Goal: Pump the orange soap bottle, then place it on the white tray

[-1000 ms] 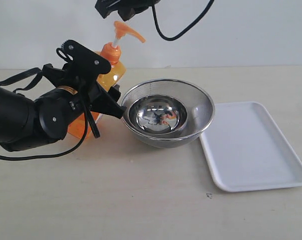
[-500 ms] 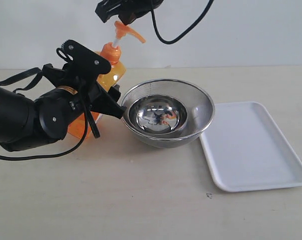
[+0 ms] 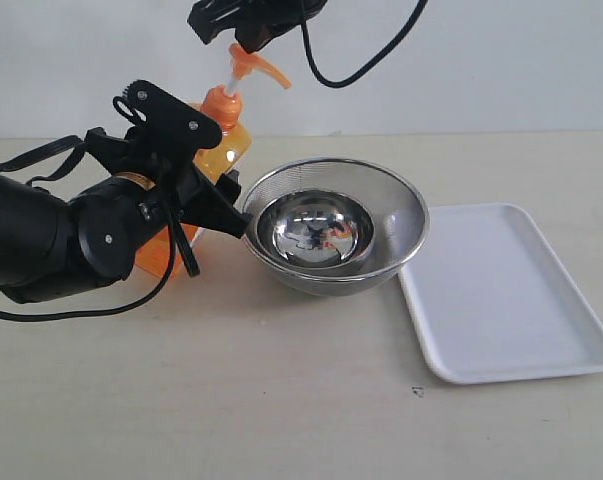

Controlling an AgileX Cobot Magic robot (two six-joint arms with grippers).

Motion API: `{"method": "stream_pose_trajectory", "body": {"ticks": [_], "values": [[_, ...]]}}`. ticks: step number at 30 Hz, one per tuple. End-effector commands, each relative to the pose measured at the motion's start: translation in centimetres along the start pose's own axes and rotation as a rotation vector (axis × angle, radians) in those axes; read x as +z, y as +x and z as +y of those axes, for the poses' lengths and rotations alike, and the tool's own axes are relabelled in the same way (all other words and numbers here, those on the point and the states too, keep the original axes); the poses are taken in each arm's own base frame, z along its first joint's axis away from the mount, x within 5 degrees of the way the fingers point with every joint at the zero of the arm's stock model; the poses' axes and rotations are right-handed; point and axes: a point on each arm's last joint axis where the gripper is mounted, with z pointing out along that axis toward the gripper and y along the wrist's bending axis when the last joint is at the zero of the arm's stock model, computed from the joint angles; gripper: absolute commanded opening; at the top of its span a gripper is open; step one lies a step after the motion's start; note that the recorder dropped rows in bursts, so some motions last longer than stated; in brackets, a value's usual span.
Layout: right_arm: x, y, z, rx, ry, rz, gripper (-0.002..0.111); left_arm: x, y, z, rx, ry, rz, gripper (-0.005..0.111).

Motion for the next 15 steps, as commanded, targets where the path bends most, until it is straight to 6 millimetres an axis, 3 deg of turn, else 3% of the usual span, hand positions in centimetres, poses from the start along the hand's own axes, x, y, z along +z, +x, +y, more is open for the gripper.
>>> {"method": "stream_pose_trajectory", "body": {"ticks": [1,15], "values": [[0.81,0.99,0.49,0.013,-0.054,0.094,0.0,-0.14,0.77,-0.64,-0.036,0.047,0.06,0.005],[1.02,1.24,0.55,0.014,-0.063,0.117,0.0,-0.14,0.77,-0.64,-0.036,0.047,0.06,0.005]]}}
